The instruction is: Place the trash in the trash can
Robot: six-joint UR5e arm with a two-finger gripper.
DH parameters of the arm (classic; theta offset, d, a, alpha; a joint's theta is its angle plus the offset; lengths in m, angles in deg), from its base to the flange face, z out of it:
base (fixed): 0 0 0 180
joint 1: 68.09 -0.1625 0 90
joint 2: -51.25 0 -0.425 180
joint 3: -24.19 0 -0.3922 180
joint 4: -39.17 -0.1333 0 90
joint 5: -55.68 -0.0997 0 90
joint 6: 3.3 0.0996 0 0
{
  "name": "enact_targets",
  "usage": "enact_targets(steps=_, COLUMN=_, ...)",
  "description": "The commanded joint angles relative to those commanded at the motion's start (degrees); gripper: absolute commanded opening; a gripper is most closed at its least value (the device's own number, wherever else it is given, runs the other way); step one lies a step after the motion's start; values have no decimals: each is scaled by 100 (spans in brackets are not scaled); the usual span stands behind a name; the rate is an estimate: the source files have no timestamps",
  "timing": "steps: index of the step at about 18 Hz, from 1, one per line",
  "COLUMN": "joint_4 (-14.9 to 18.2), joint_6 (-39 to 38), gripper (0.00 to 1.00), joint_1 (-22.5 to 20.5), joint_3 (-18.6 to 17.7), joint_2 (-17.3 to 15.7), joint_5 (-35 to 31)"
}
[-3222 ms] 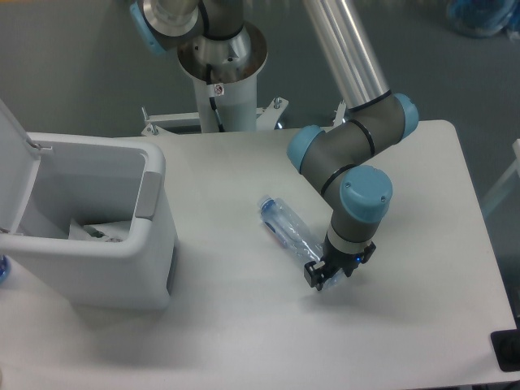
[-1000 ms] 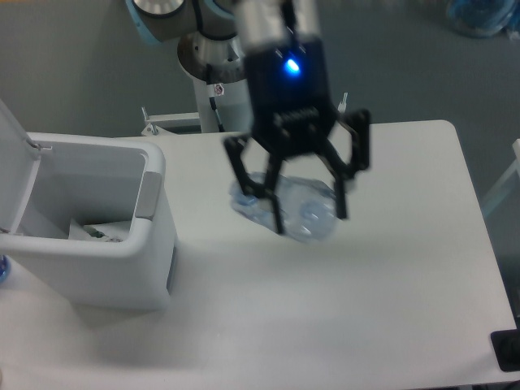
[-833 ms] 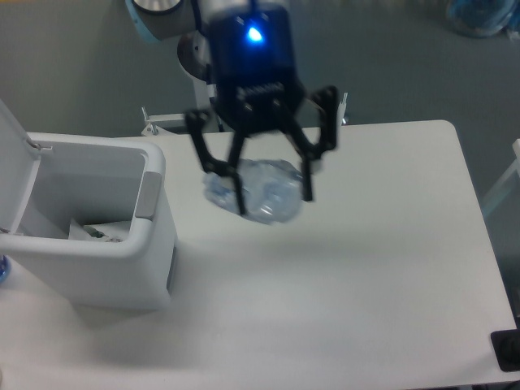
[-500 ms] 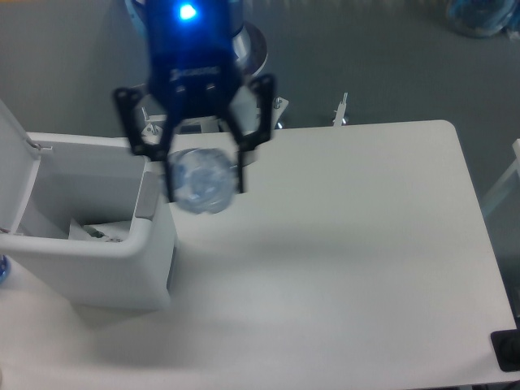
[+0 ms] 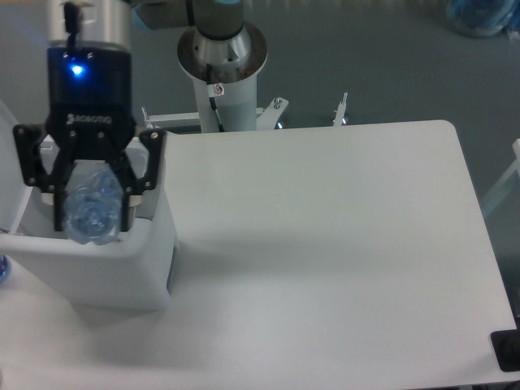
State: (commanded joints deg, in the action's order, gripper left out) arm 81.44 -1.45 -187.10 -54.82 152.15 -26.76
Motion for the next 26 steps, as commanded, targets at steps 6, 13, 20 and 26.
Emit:
enact_targets(steps=6, joint_4=0, joint_6=-44, gripper=69, joint_1=229, joint_3=-326, joint_2=-88, joint_5=0)
enact_targets(steps=13, joint_4=0, joint_6=-26, gripper=100, joint_1=211, joint_3=-537, joint_2=-325, joint_5=0)
enact_targets(steps=20, joint_4=79, joint_6=1335, gripper=100, joint_1=-763, joint_3=-634, joint_2=-659, joint_5=378)
enact_targets(steps=26, joint_4=378, joint_6=2073, gripper=100, joint_1=-1414, joint_3=-686, joint_2=-668, joint_5=387)
